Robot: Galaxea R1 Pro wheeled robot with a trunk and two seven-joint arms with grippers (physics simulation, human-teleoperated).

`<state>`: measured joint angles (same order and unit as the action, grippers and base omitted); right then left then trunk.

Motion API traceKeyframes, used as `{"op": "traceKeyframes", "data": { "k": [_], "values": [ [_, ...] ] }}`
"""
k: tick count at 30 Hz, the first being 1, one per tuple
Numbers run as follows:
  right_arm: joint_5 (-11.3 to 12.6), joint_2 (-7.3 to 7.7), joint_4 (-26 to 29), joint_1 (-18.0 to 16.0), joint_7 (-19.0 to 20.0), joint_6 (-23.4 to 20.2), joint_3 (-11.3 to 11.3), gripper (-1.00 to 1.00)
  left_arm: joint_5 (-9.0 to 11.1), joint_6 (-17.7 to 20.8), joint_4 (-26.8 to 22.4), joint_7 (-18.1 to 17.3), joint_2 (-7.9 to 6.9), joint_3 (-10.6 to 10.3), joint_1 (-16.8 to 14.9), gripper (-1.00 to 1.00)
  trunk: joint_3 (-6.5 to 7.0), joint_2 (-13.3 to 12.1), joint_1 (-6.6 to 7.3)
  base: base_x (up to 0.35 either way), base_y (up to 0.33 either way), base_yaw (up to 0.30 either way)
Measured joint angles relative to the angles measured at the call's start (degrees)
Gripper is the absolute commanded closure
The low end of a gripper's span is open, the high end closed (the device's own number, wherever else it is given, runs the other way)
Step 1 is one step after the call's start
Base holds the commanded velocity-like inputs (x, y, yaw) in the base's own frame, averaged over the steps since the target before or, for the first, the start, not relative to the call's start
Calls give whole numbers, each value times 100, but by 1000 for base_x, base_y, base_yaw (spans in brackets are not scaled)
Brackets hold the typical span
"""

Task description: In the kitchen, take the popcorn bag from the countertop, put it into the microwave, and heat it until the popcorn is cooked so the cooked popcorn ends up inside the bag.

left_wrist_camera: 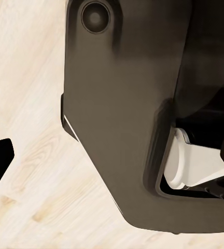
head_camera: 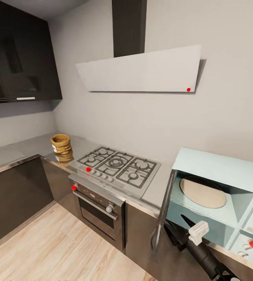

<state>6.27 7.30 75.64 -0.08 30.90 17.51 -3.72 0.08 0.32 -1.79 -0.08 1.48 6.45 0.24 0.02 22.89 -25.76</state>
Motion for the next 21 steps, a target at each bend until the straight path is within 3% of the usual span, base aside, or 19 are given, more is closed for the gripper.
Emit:
{"op": "traceKeyframes", "data": {
  "k": [16,17,21],
  "values": [
    [-11,0,-1,0,-37,21,-6,-100,0,0,0,0,1,0,0,-100,0,0,0,0,-2,21],
    [-10,0,0,0,-127,25,-19,-100,0,0,0,0,1,0,0,-100,0,0,0,-37,-96,0],
    [-9,-1,-3,0,-1379,4,-71,-100,0,0,0,0,0,4,0,-100,0,-1,-3,-213,-178,0]
  ]
}}
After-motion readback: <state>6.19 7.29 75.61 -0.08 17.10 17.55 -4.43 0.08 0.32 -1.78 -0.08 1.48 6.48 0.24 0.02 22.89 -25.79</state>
